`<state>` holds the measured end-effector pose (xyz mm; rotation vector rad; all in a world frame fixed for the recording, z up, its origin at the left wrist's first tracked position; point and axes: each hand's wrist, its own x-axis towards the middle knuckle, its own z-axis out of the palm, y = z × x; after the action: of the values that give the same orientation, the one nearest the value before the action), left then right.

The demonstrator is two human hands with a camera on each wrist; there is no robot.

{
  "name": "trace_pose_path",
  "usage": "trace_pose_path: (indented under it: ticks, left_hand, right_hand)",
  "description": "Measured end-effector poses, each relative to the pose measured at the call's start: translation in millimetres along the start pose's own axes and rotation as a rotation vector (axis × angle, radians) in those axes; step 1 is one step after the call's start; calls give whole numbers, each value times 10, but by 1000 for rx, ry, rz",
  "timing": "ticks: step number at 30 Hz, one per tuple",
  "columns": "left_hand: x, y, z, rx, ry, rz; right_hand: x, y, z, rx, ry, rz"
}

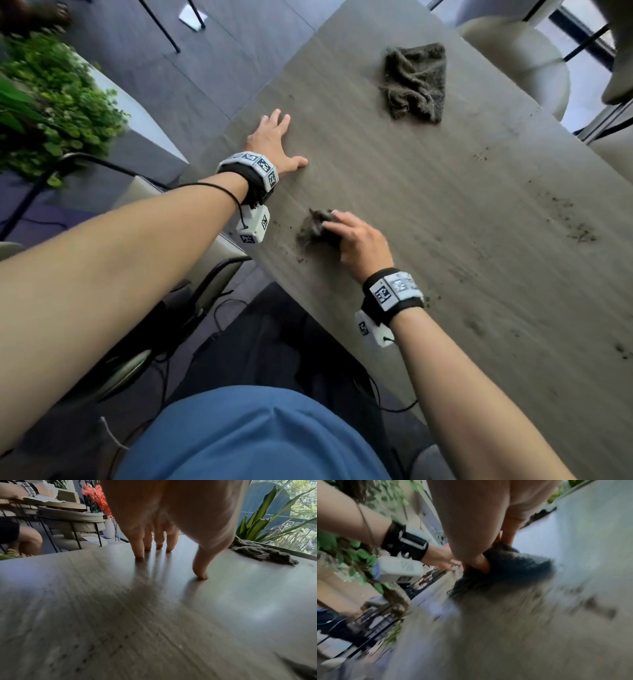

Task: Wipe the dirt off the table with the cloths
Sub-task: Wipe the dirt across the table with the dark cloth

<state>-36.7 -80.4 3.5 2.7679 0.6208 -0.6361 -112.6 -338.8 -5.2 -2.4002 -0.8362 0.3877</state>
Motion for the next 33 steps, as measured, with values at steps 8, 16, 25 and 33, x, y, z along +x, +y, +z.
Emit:
trace_pose_path:
  ticks: [8, 16, 25, 33]
  left_hand:
    - [103, -7, -68, 78, -86, 63]
    - [166, -6, -55, 127, -98, 93]
    - [67, -305, -168, 56, -2, 247]
    - [-496, -1449, 180, -282, 171, 433]
  right_hand:
    - [-13, 892, -611, 76, 359, 453]
    - [-261, 109, 46, 21, 347, 484]
    - [-422, -505, 442, 52, 205, 342]
    - [416, -232, 35, 97, 384, 481]
